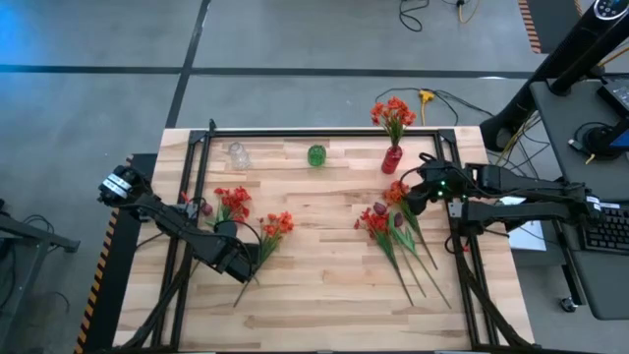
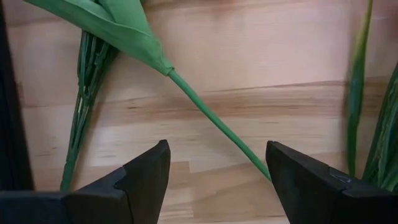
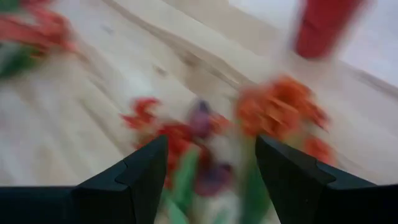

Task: Sort flowers into vase by color
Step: Put the left purple tulip into the transparent vase

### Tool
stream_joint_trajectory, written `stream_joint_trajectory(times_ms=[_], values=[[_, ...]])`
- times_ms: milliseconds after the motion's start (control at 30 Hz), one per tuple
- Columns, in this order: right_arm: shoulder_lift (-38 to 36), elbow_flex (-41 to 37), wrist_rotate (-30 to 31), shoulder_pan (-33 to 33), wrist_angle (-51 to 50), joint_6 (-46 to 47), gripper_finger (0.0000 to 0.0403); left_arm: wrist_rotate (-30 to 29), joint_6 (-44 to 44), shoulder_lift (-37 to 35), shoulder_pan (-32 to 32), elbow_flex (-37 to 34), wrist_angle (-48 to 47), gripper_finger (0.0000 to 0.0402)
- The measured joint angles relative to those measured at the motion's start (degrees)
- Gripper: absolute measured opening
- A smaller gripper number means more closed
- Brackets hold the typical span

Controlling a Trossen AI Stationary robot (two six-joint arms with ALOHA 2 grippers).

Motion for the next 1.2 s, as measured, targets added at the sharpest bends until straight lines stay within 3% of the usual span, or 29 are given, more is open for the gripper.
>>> stream_joint_trajectory(times_ms=[233,400,600,1000,1200], values=[[8.21,-0.22,0.21,5.75,22.54,-6.95,0.0233,-0.19,1.22,0.04,0.00,-0.03,-0.17,0.0247],[11.80,2.78,3.86,6.31,12.14,-5.55,0.0233,-0.23,1.22,0.04,0.00,-0.03,-0.17,0.0247],[10.41,3.56,6.41,6.33,0.85,-1.88,0.0233,-0.24,0.92,0.05,0.00,-0.05,-0.17,0.0247],[8.38,3.56,6.53,6.33,-0.07,-5.39,0.0233,-0.23,-2.25,0.23,0.11,-0.07,0.35,0.0246],[8.65,3.56,6.52,6.33,-0.04,-7.13,0.0233,-1.15,-2.96,2.79,0.55,-0.07,0.70,0.0226]])
